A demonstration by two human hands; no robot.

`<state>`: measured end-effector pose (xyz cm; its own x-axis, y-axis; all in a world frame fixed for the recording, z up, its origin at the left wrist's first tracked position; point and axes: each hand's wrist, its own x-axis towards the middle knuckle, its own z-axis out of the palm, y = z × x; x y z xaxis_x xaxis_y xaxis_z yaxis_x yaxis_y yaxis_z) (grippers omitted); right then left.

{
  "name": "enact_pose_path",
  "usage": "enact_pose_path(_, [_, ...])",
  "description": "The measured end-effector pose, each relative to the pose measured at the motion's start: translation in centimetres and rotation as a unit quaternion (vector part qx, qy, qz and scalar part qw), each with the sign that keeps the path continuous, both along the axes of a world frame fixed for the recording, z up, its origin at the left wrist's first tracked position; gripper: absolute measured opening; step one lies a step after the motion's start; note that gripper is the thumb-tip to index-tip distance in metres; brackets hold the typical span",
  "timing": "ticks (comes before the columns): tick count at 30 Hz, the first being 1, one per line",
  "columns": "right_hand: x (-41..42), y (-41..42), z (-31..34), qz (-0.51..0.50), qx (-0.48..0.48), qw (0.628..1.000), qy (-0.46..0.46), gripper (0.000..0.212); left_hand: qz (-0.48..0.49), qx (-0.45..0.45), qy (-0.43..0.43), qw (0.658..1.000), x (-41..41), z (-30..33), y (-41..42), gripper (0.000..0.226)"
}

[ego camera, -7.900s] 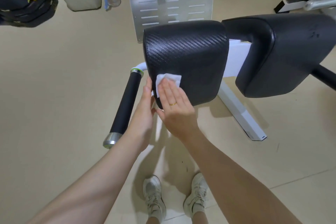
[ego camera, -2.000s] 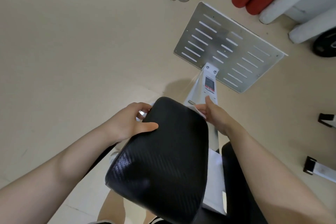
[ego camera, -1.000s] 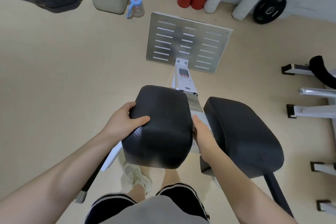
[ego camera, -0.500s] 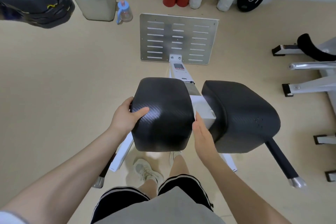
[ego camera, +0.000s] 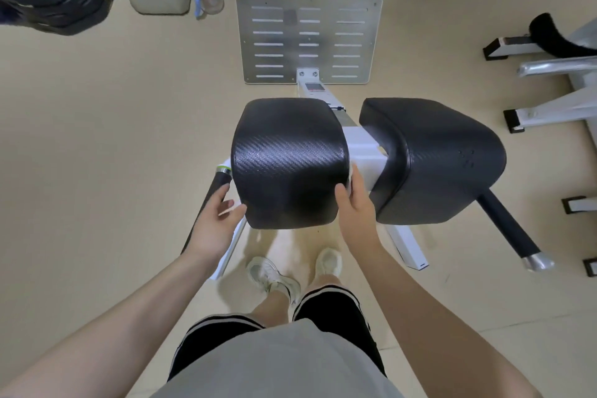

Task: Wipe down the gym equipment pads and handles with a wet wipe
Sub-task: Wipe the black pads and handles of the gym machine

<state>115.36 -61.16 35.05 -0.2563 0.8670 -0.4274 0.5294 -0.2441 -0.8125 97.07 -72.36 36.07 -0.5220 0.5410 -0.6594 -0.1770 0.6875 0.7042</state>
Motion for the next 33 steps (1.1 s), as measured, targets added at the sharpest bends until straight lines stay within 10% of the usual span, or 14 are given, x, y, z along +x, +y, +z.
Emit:
enact_pose_path(11, [2.3, -2.4, -6.1, 0.007, -0.018, 0.997, -0.08, 0.018, 0.017, 0.046, -0.029, 0.998, 2.2, -0.8, -0.1, 0.063])
enact_pose_path(24, [1.6, -0.5, -5.1, -0.039, 0.122, 0.987, -0.094, 0.034, 0.05, 0.073, 0.032, 0.996, 4.5, -1.7, 0.1, 0.068])
enact_pose_path(33, [1.7, -5.5, -11.0, -0.047, -0.006, 0.995, -0.091, 0.027, 0.067, 0.081, 0.024, 0.994, 4.8, -3.0, -0.7, 0.09])
